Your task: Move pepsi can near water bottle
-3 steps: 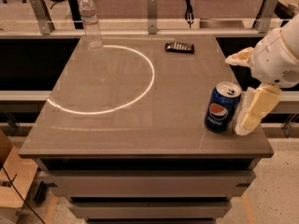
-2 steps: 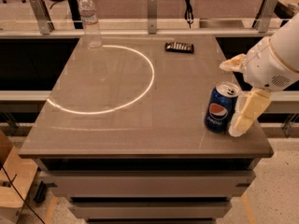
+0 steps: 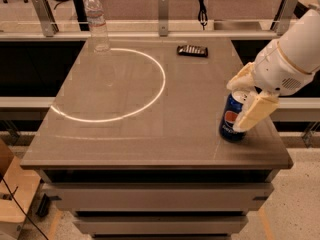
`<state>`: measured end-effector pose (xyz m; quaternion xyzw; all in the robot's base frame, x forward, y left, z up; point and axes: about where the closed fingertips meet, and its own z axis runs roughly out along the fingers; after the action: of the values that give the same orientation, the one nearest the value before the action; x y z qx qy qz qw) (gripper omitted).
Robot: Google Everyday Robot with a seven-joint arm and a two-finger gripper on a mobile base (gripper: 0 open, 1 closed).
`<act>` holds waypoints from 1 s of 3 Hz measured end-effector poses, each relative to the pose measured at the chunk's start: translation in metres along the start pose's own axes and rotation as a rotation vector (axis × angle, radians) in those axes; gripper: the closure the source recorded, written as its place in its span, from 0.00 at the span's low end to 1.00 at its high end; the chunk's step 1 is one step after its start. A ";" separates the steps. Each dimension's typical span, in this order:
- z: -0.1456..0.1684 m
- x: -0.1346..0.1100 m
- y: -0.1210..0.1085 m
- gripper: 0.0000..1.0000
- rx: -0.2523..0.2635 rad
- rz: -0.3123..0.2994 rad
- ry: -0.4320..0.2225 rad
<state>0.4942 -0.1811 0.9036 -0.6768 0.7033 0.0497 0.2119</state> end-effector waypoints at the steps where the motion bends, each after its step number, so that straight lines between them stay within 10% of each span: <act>1: -0.009 -0.003 -0.009 0.54 0.008 -0.003 0.031; 3: -0.041 -0.036 -0.031 0.99 0.076 -0.047 0.034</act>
Offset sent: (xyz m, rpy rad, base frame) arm 0.0167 0.0045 0.0435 -0.0735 -0.0443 -0.0097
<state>0.5148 -0.1643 0.9605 -0.6853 0.6921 0.0066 0.2267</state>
